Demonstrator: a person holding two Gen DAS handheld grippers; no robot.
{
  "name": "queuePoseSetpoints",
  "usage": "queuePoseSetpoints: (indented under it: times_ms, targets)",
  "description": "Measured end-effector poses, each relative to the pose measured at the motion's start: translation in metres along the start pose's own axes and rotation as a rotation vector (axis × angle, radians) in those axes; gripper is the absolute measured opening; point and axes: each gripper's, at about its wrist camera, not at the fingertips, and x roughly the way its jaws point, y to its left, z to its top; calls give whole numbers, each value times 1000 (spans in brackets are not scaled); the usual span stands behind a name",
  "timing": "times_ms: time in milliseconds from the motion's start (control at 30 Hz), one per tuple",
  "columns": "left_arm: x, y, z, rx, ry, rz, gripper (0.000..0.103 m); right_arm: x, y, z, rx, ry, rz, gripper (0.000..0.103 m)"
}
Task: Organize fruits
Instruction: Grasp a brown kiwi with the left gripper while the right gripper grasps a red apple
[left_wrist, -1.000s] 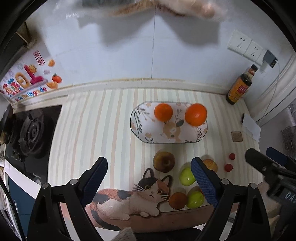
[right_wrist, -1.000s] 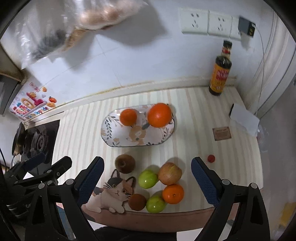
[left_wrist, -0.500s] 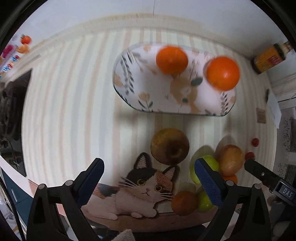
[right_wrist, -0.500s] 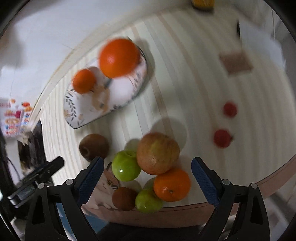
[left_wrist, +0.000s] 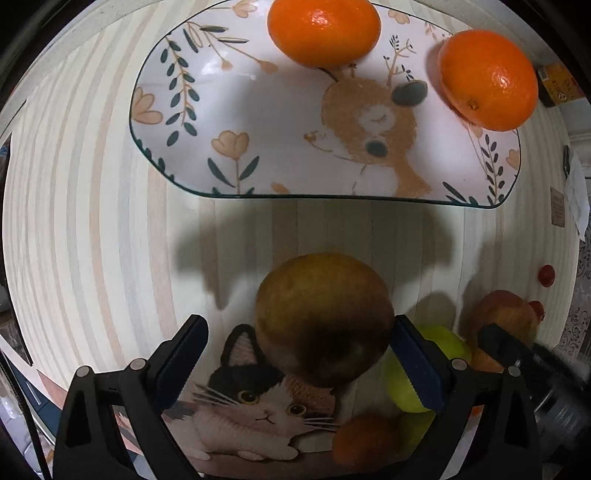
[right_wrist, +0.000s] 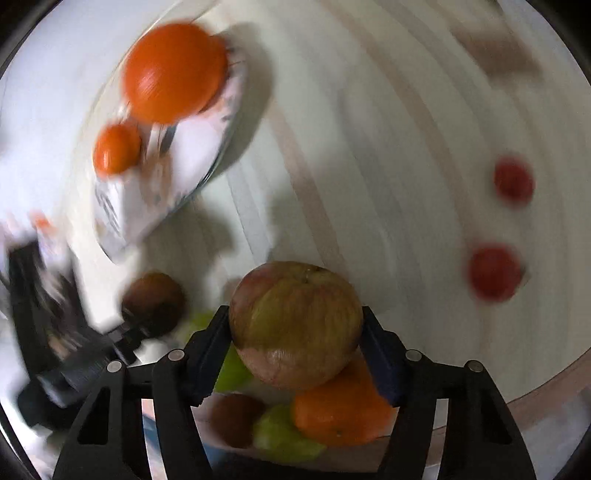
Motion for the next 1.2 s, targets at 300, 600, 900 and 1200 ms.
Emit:
queuePoseSetpoints:
  times_ms: [300, 600, 900, 1200]
  targets:
    - [3, -14, -1, 39, -35, -3, 68, 3, 28, -1, -227, -41, -211, 70]
    - [0, -29, -12, 69, -68, 23, 64, 6, 22, -3, -180, -73, -167, 69]
    - [-50, -5, -30, 44, -140, -41, 64, -17, 56, -1, -244, -137, -143, 69]
    - [-116, 42, 15, -30, -230, -81, 64, -36, 129, 40, -325, -168, -45, 69]
